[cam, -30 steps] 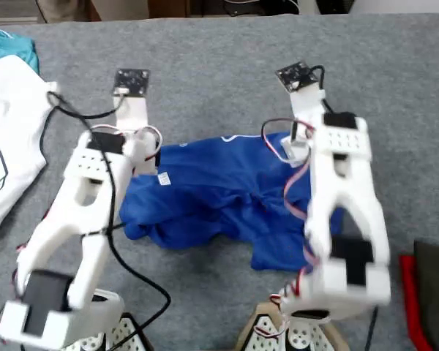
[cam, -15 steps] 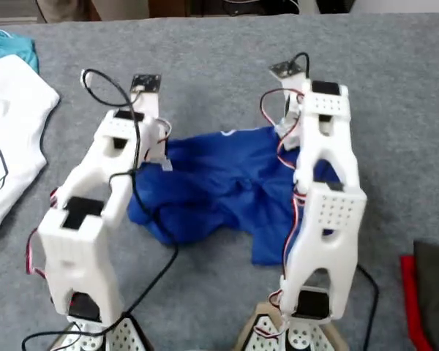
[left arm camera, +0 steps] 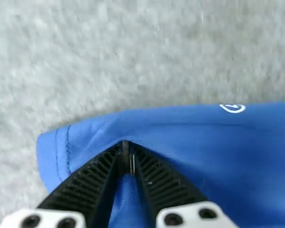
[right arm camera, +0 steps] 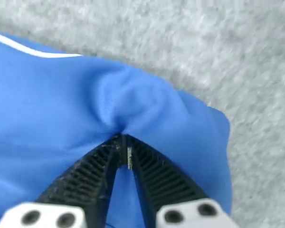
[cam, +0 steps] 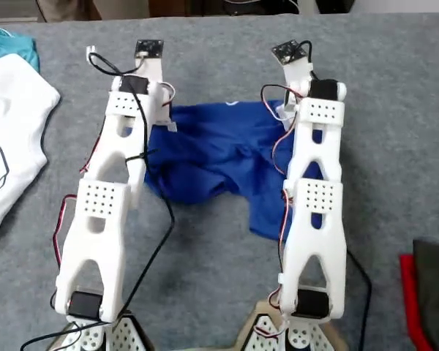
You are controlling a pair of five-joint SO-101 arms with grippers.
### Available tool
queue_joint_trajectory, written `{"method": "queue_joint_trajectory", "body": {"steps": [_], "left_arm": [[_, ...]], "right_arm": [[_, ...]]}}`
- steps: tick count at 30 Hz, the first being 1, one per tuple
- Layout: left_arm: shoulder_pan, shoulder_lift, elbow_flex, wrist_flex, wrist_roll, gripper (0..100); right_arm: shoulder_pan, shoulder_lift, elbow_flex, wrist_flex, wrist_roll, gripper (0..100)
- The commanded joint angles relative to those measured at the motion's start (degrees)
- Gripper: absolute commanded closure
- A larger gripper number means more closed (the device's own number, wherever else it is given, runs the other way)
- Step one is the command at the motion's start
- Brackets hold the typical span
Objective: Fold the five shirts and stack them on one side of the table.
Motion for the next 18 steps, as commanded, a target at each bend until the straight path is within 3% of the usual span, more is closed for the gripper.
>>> {"method": "queue_joint_trajectory", "body": {"steps": [1,5,10,14,18], "left_arm": [[-2.7,3.2,-14.6,1.0,0.4,98],[-3.4,6.7,-20.1,0.6,0.4,98],[-3.3,8.0,-21.0,0.8,0.4,98],[-3.1,7.8,-22.1,4.0,0.5,98],[-3.0,4.4,-22.5,13.5,0.0,98]], "right_arm": [[1.4,0.0,-3.5,-2.9,0.0,97.2],[1.4,0.0,-3.5,-3.8,-0.4,97.2],[2.4,-0.6,-3.7,-5.4,-9.1,97.2],[3.7,-4.4,-3.7,-0.6,-6.4,97.2],[3.6,-10.1,-3.6,6.7,-2.3,94.4]]}}
